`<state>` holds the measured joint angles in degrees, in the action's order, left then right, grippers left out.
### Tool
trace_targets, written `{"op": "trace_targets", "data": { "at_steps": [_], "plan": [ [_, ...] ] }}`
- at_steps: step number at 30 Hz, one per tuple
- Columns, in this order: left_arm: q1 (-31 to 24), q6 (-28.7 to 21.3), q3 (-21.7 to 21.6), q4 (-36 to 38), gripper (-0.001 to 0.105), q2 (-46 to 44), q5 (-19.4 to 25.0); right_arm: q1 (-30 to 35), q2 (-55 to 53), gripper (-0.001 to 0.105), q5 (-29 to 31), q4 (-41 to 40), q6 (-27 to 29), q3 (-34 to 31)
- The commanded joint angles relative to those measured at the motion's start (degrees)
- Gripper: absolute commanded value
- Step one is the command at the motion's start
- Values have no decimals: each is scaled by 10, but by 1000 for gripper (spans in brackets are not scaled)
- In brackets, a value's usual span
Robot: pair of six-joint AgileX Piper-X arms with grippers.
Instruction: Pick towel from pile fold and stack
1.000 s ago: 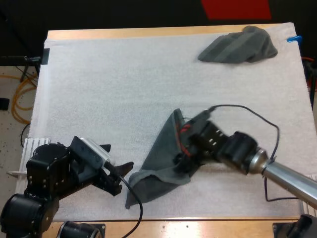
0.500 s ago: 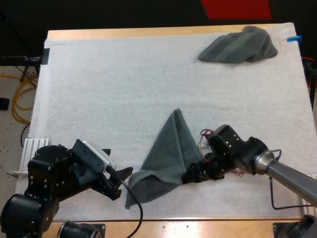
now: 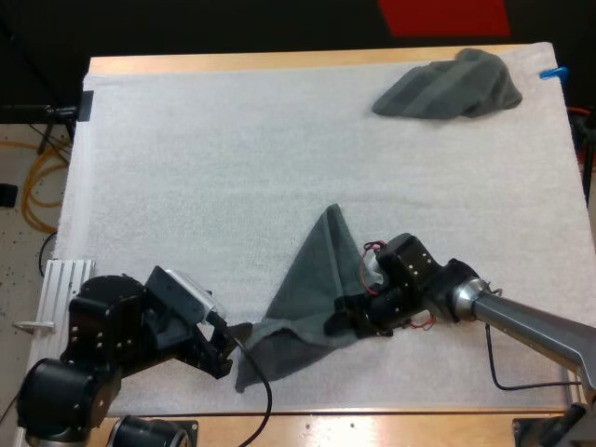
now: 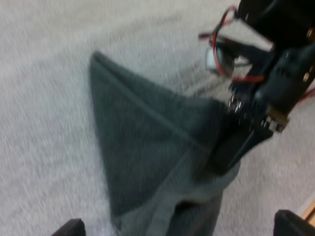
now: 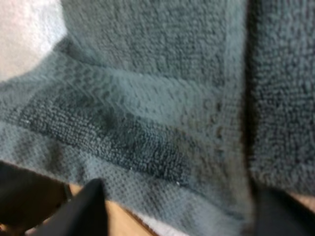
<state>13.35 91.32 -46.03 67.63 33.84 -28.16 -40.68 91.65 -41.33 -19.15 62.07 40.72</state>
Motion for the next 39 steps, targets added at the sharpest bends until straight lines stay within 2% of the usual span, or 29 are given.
{"op": "trace_targets", "data": {
  "at_steps": [1,6,13,16,22,24,25,27,32,36,39],
  "plan": [
    [3,-3,7,2,72,-3,2,2,-2,38,-10,5,-6,1],
    [3,-3,40,2,72,-3,2,2,-2,0,-10,5,-6,1],
    [3,-3,49,2,72,-3,2,2,-20,0,-6,31,-1,5],
    [3,-3,49,2,72,-3,2,2,-52,0,30,31,20,22],
    [3,-3,49,2,72,-3,2,6,-135,0,170,-15,106,98],
    [3,-3,49,2,72,-3,2,7,-161,0,251,-57,163,148],
    [3,-3,49,2,72,-3,2,7,-168,0,271,-71,177,165],
    [3,-3,49,2,72,-3,2,7,-183,0,357,-113,244,216],
    [3,-3,49,2,72,-3,2,7,-191,0,501,-178,372,319],
    [3,-3,49,2,72,-3,2,7,-191,0,622,-201,472,386],
    [3,-3,49,2,72,-3,2,9,-191,0,687,-201,537,423]
  ]
}}
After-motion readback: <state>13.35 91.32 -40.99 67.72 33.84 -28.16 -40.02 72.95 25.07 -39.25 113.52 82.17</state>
